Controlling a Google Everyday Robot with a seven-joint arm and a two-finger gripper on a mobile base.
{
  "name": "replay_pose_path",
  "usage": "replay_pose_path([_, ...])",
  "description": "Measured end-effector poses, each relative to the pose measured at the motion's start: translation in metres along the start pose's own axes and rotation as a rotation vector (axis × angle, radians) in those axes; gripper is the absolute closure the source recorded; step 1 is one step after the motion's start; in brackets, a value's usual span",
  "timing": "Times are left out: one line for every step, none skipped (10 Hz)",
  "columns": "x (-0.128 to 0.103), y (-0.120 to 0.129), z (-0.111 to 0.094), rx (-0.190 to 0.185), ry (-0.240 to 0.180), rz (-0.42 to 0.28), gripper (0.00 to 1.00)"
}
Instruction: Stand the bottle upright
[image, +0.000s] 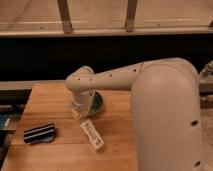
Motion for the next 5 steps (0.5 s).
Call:
replay_pose_path([-0.001,-0.005,-0.007,0.006,-0.015,0.008,1.0])
replay_pose_path([-0.002,-0.013,-0.019,0.016,-0.036,0.02,1.0])
replay_pose_path([-0.004,-0.02,-0.03,0.033,-0.05,0.025,1.0])
replay_pose_path([-0.007,-0.021,-0.038,0.042,-0.062,0.025,1.0])
replay_pose_path([-0.01,-0.027,-0.053,0.056,-0.08,0.035,1.0])
